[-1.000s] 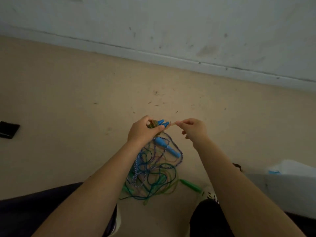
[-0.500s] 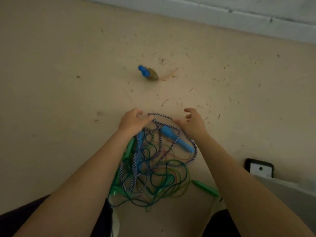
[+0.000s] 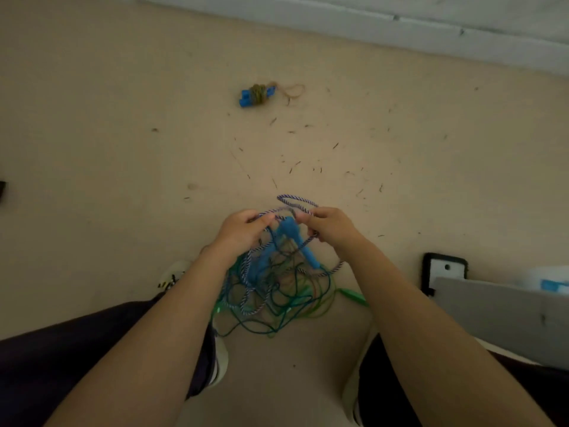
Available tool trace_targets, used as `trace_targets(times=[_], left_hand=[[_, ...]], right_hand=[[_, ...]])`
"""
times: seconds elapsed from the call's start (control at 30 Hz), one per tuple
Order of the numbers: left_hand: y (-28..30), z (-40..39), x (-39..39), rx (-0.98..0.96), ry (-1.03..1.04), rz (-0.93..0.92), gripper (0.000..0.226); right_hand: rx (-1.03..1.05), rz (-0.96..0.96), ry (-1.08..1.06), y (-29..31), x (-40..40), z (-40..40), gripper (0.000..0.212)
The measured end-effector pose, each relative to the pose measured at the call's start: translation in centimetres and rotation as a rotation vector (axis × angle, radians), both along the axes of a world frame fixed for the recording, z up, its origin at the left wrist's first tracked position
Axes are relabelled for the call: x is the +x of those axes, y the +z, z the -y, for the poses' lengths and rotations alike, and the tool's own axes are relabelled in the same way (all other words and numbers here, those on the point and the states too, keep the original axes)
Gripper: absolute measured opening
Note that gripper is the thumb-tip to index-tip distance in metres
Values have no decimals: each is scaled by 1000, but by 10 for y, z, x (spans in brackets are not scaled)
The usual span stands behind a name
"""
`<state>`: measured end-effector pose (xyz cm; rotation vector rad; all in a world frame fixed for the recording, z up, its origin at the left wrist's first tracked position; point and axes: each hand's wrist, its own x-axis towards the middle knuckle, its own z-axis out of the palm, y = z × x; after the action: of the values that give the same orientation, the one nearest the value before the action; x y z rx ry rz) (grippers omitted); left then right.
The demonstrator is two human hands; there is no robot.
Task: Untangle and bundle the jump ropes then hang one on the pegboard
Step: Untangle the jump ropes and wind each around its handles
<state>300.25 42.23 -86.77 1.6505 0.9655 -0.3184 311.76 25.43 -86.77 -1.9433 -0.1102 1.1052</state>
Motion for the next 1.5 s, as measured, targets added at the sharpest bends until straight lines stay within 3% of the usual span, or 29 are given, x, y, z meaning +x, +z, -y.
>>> trace_targets(times=[0.27,0.53,0.7,0.97,1.0,1.07,1.13,1.17,1.27,1.37,1.5], left_hand=[[152,20,-42,17,-13,190,30],[326,43,-102,144,-213,494,28],[376,47,-132,267,-212,660,25],[348,46,-137,489,-323,484,17],[341,47,-136,527,-343,434,22],[337,54,-132,497,-331,412,57],[340,63,-126,362,-303,512,86],[340,68,-123,268,-316,572,88],[333,81,-117,-33,-406,644,68],[326,85,-116,-123,-525,593,28],[330,73,-115,-83,-595,491,34]], right_hand=[[240,41,8,170,-30,21,32],[422,350,119,346,-97,57,27],[570,459,82,414,-121,80,21],[577,579,130,412,-121,95,21],[572,585,140,407,-120,94,21],[559,566,194,394,-120,91,21],[547,520,296,381,-125,84,22],[544,497,347,376,-128,81,22],[593,433,377,370,-133,75,22],[640,404,306,374,-127,78,24],[592,395,198,372,-122,84,31]])
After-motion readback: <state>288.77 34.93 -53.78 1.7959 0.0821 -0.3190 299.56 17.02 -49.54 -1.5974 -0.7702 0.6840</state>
